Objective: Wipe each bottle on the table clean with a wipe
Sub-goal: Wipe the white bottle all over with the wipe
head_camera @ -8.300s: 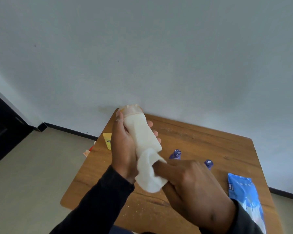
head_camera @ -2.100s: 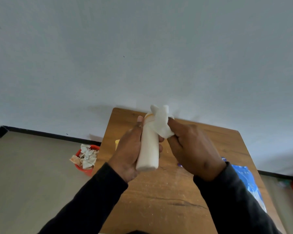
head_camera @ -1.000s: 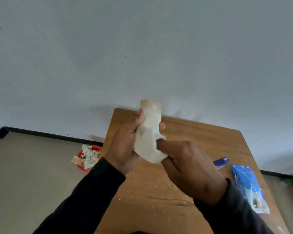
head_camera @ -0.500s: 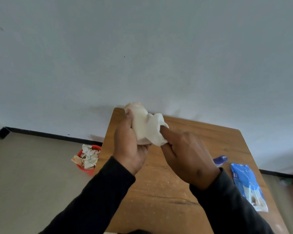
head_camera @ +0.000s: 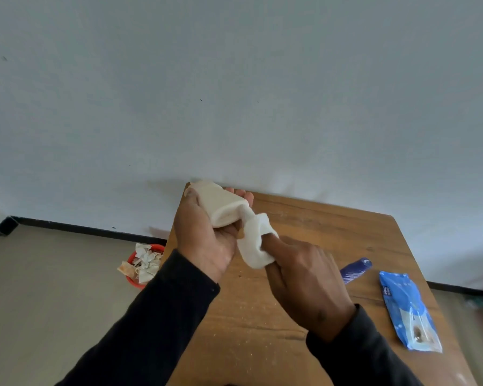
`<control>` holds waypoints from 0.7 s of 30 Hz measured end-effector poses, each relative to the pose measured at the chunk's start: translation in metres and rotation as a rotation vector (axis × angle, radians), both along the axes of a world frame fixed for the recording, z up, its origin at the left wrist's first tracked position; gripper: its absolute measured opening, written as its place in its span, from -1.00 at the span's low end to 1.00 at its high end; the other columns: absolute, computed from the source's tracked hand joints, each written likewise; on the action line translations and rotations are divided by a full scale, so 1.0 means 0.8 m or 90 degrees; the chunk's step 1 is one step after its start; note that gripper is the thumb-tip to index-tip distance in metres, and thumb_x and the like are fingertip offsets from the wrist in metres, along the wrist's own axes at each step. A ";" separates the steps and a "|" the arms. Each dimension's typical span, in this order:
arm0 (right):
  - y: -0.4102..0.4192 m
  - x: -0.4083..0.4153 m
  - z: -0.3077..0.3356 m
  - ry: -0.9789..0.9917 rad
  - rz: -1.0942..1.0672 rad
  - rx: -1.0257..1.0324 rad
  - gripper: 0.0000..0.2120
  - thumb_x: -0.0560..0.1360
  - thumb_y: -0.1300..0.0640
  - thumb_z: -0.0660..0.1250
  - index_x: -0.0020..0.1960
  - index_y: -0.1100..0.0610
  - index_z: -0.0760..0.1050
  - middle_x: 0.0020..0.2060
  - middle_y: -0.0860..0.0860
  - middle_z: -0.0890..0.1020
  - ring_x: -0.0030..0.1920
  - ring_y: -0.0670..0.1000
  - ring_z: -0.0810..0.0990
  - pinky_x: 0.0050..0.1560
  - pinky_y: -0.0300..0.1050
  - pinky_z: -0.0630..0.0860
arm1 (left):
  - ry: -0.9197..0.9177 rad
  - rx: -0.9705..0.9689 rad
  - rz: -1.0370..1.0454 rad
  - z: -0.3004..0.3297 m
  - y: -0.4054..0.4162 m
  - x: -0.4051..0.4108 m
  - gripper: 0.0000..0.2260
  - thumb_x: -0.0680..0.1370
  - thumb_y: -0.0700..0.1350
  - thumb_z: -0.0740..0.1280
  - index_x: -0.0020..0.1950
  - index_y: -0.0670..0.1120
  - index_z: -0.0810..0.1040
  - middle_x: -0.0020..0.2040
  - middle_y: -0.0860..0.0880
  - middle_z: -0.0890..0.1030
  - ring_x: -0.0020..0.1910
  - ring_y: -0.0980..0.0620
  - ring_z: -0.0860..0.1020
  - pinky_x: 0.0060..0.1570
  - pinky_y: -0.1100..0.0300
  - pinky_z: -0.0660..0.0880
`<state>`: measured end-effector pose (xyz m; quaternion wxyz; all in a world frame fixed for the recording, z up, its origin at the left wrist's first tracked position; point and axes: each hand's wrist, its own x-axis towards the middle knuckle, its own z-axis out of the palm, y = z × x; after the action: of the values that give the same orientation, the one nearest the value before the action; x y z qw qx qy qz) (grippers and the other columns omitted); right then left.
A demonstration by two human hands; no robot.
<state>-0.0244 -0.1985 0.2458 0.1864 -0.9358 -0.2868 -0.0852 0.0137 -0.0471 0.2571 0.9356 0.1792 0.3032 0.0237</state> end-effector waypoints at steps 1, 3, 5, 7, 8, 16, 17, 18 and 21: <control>0.002 -0.003 0.000 0.001 0.012 0.001 -0.90 0.51 0.06 0.13 0.02 -0.05 0.31 -0.35 -0.09 0.48 -0.47 0.05 0.42 -0.52 0.00 0.39 | -0.006 0.002 -0.001 0.002 -0.003 -0.001 -0.62 0.69 0.02 0.15 0.31 -0.26 0.48 0.01 -0.22 0.55 0.03 -0.25 0.62 -0.26 -0.05 0.66; 0.009 -0.010 0.000 -0.008 0.050 0.000 -0.91 0.52 0.08 0.17 0.01 -0.04 0.31 -0.36 -0.09 0.48 -0.48 0.03 0.41 -0.54 -0.02 0.37 | -0.010 -0.008 -0.011 0.000 -0.006 0.000 -0.69 0.68 -0.03 0.16 0.22 -0.23 0.50 -0.05 -0.21 0.55 -0.04 -0.24 0.61 -0.25 -0.05 0.66; 0.014 -0.011 0.000 -0.012 0.069 -0.004 -0.92 0.53 0.07 0.16 0.02 -0.04 0.31 -0.36 -0.08 0.49 -0.48 0.01 0.42 -0.55 -0.03 0.38 | -0.021 -0.021 -0.021 -0.001 -0.008 -0.001 -0.74 0.67 -0.06 0.19 0.17 -0.23 0.50 -0.12 -0.20 0.56 -0.14 -0.19 0.61 -0.22 -0.06 0.66; 0.009 -0.005 0.001 -0.010 0.038 -0.003 -0.93 0.52 0.04 0.13 0.00 -0.06 0.31 -0.36 -0.08 0.48 -0.47 0.06 0.42 -0.54 -0.02 0.38 | -0.042 -0.040 -0.022 -0.002 -0.005 0.001 -0.74 0.67 -0.05 0.19 0.15 -0.24 0.49 -0.14 -0.19 0.56 -0.24 -0.15 0.61 -0.21 -0.05 0.66; 0.003 -0.002 0.002 -0.009 0.010 0.002 -0.93 0.50 0.04 0.12 -0.02 -0.07 0.31 -0.37 -0.09 0.46 -0.47 0.07 0.41 -0.53 -0.03 0.37 | -0.058 -0.043 -0.024 -0.005 -0.003 0.002 -0.72 0.67 -0.03 0.19 0.18 -0.24 0.49 -0.13 -0.20 0.55 -0.27 -0.13 0.61 -0.22 -0.04 0.65; -0.034 -0.004 0.011 0.074 -0.045 0.217 -0.87 0.52 0.16 0.17 -0.17 -0.01 0.37 -0.46 -0.03 0.44 -0.50 0.02 0.37 -0.53 0.07 0.32 | -0.281 0.473 -0.224 -0.035 0.011 -0.023 -0.67 0.43 -0.08 0.51 0.16 -0.06 0.60 -0.10 -0.16 0.67 -0.15 -0.14 0.66 -0.13 -0.06 0.62; -0.033 -0.008 0.014 0.077 -0.032 0.229 -0.84 0.53 0.19 0.18 -0.18 -0.02 0.35 -0.46 -0.04 0.43 -0.50 0.01 0.35 -0.53 0.05 0.30 | -0.296 0.549 -0.242 -0.039 0.011 -0.026 -0.67 0.38 -0.03 0.52 0.12 -0.01 0.62 -0.11 -0.14 0.69 -0.13 -0.14 0.67 -0.12 -0.06 0.63; -0.031 -0.012 0.017 0.079 -0.016 0.239 -0.82 0.53 0.20 0.19 -0.19 -0.05 0.34 -0.45 -0.06 0.41 -0.50 -0.01 0.33 -0.53 0.02 0.27 | -0.310 0.612 -0.250 -0.042 0.010 -0.029 -0.68 0.34 0.01 0.51 0.08 0.03 0.63 -0.13 -0.11 0.70 -0.12 -0.13 0.68 -0.11 -0.06 0.64; -0.025 -0.020 0.023 0.079 0.012 0.250 -0.77 0.54 0.17 0.17 -0.17 -0.16 0.31 -0.46 -0.07 0.39 -0.50 0.01 0.31 -0.52 0.00 0.25 | -0.338 0.699 -0.220 -0.044 0.004 -0.036 -0.74 0.27 0.07 0.47 -0.06 0.20 0.66 -0.17 0.07 0.71 -0.15 0.09 0.67 -0.19 0.22 0.62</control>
<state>-0.0404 -0.2182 0.2645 0.3833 -0.8823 -0.2613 -0.0797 -0.0152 -0.0439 0.2216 0.7410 0.6673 -0.0291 0.0682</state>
